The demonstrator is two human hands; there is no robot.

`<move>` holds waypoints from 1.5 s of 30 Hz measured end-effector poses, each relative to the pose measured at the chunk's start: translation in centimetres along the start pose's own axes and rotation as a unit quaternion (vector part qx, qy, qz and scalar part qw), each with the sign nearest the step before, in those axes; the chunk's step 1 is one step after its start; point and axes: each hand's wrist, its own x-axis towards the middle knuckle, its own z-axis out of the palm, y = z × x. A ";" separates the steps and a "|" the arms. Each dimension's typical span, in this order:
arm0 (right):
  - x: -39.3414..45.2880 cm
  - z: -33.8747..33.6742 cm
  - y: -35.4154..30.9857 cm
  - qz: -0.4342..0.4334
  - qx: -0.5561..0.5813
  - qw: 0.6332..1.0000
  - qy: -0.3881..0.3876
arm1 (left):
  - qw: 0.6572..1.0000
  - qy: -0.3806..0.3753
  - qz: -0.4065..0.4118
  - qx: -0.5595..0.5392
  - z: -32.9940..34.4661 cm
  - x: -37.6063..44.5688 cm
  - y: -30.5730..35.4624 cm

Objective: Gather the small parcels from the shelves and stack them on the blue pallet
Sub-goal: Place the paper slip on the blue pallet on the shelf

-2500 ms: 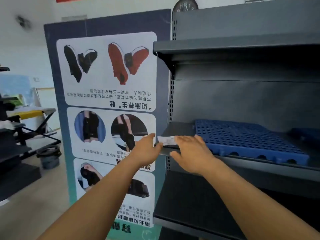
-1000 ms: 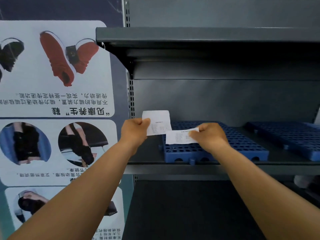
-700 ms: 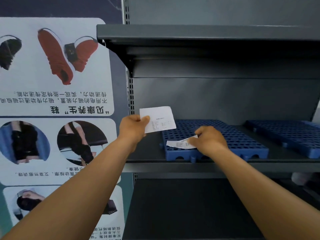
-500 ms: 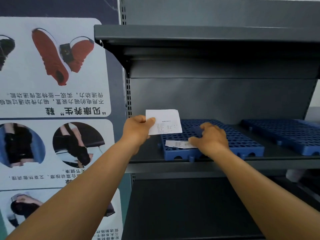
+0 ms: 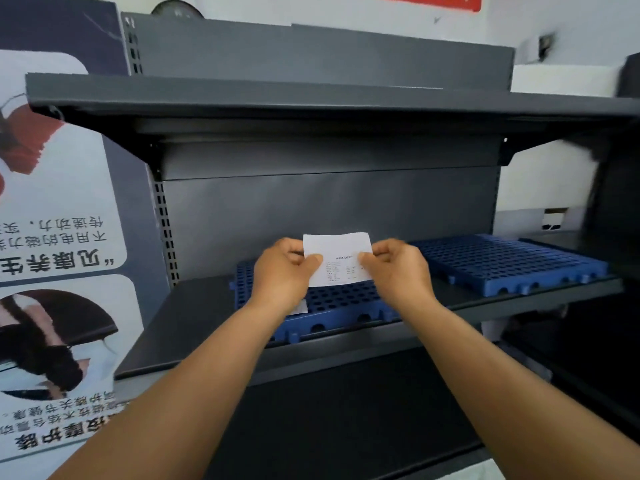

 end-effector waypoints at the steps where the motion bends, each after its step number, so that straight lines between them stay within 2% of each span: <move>1: 0.4 -0.9 0.6 0.001 0.003 1.000 0.012 | 1.000 0.001 0.017 0.024 1.1 -0.1 0.4; 6: 3.2 -6.6 4.3 -0.008 -0.001 0.998 0.063 | 0.995 -0.019 0.083 0.054 7.9 -0.8 2.7; 9: 5.5 -10.5 6.9 -0.013 -0.042 0.996 0.075 | 0.992 -0.032 0.103 0.066 13.0 -0.5 3.8; 16: 11.2 -18.3 12.6 -0.026 -0.108 0.993 0.041 | 0.989 -0.053 0.072 0.117 23.8 0.9 5.7; 22: 15.1 -21.1 16.3 0.001 -0.155 0.988 -0.018 | 0.980 -0.057 0.049 0.185 29.5 1.9 5.7; 27: 16.5 -21.8 17.7 0.026 -0.215 0.974 -0.061 | 0.968 -0.074 0.041 0.235 31.5 2.4 5.0; 33: 17.0 -21.9 19.3 0.010 -0.239 0.968 -0.082 | 0.956 -0.080 0.018 0.282 32.2 2.1 4.8; 39: 17.2 -21.7 20.3 -0.007 -0.281 0.956 -0.082 | 0.957 -0.074 0.003 0.281 32.5 2.5 4.6; 45: 16.4 -22.3 19.9 -0.040 -0.260 0.964 -0.041 | 0.949 -0.030 0.059 0.309 32.1 1.7 6.5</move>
